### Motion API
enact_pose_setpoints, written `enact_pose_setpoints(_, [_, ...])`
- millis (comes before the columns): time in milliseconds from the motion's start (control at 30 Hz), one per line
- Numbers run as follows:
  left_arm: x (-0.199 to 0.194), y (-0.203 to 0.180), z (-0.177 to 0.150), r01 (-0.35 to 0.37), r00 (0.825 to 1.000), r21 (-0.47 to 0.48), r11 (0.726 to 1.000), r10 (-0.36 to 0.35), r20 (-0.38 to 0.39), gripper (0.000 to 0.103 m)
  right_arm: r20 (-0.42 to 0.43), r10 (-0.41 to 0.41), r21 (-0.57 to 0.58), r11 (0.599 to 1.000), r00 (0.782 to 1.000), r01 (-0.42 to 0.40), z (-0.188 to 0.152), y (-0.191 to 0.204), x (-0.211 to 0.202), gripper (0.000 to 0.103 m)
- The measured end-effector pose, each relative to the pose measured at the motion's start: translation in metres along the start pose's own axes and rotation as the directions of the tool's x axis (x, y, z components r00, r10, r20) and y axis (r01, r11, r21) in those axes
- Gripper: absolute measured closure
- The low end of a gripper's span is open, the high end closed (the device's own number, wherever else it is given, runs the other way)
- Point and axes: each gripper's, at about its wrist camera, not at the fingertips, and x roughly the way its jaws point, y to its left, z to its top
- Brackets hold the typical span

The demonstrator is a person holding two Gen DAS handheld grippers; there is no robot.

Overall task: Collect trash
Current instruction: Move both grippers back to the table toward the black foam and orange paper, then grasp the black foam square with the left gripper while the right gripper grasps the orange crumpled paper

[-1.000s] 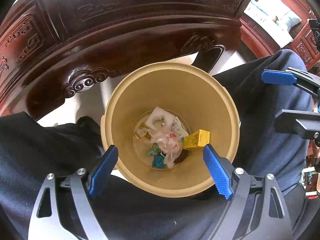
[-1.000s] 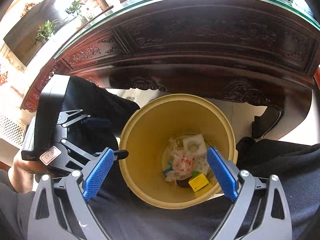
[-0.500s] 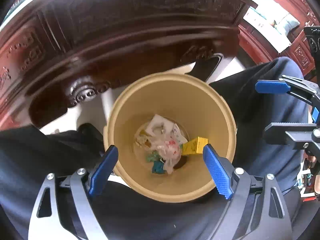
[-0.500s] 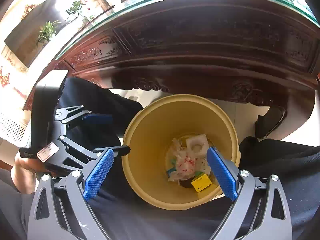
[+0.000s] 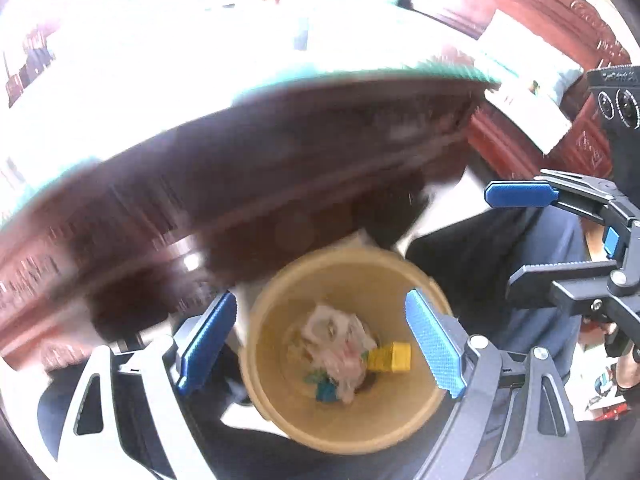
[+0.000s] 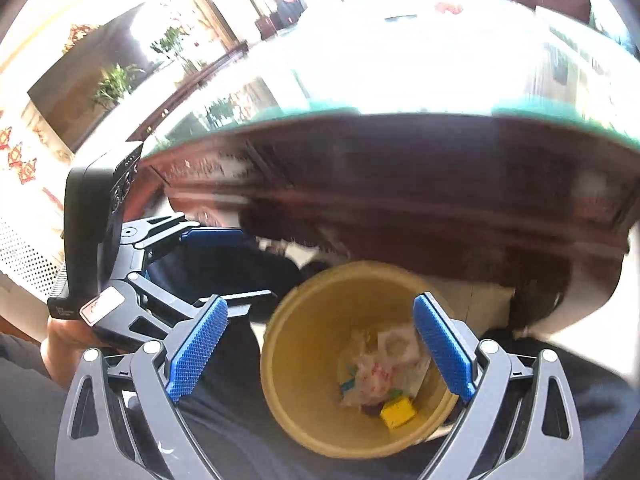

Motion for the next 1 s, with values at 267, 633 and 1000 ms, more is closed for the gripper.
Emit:
enact_pose_setpoints(267, [-0.032,0.027,0.09,-0.116,0.977,0.021,0.993,0.111,0.181,0.004,0.146,-0.094,-0.054,0.993,0.985,0.103,0.081,-0.016,-0.023,0.009])
enact_pose_setpoints(633, [0.005,0.081,0.253,-0.247,0.909,-0.182,0.952,0.293,0.298,0.004,0.316,-0.213,-0.036,0.971,0.925,0.236,0.203,-0.057,-0.008,0.008])
enact_pose_setpoints(1000, [0.1,0.148,0.341,-0.275,0.932,-0.317,0.908,0.332,0.143,0.004,0.261,-0.226,0.052,0.974,0.939,0.22,0.252,-0.127,0.05,0.009])
